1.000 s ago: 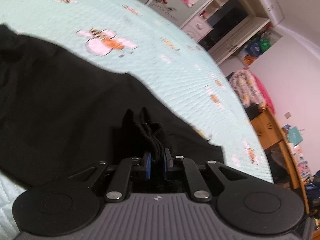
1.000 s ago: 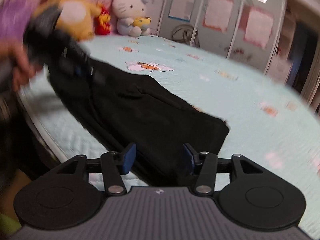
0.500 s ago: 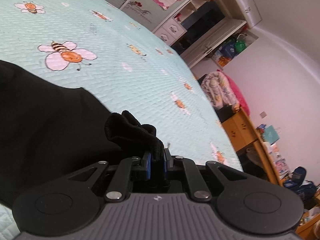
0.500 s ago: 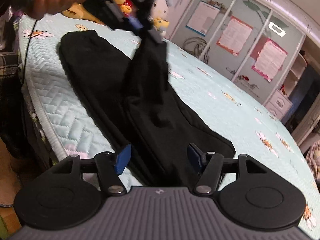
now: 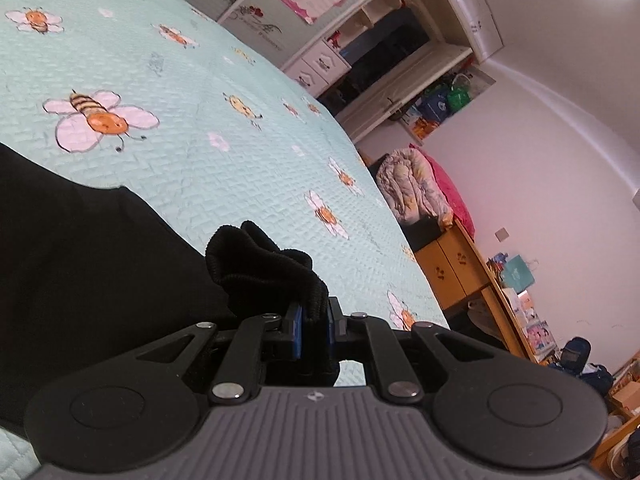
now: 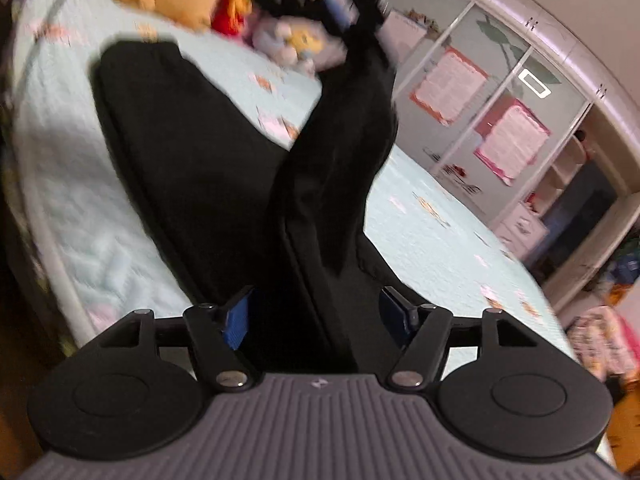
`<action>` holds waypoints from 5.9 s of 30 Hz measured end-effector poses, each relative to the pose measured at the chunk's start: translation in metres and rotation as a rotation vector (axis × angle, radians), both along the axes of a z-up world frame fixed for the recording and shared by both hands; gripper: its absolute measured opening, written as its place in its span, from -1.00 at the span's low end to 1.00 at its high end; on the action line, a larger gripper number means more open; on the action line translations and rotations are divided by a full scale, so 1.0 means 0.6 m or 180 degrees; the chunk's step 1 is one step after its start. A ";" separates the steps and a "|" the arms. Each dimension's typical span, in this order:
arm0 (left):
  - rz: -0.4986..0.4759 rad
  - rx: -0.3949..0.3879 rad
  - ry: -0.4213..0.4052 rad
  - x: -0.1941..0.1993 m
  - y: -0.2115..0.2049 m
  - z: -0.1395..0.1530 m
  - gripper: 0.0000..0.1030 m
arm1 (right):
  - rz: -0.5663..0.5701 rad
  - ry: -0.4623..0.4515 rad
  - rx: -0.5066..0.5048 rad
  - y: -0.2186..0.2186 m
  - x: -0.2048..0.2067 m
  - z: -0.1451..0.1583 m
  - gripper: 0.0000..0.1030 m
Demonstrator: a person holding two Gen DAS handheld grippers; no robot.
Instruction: Fold clothes
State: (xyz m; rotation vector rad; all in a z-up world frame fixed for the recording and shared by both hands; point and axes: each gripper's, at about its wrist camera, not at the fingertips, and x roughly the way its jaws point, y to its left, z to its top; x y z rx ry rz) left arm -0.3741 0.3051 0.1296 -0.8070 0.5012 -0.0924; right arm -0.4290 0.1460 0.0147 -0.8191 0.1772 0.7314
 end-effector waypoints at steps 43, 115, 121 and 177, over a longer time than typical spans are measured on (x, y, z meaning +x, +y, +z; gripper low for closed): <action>0.0349 -0.0521 0.0537 -0.068 0.060 -0.196 -0.81 | -0.0078 -0.0747 -0.0566 -0.074 -0.023 -0.058 -0.93; 0.0705 -0.0795 0.0310 -0.132 0.091 -0.192 0.02 | -0.1110 0.2719 0.2419 -0.119 0.218 0.037 -0.58; 0.0926 -0.0667 0.0332 -0.193 0.109 -0.182 0.03 | -0.0543 0.3378 0.2201 -0.012 0.200 0.021 -0.58; 0.2579 -0.0657 0.0364 -0.267 0.325 -0.188 -0.55 | -0.0460 0.3110 0.1463 0.095 0.159 0.001 0.50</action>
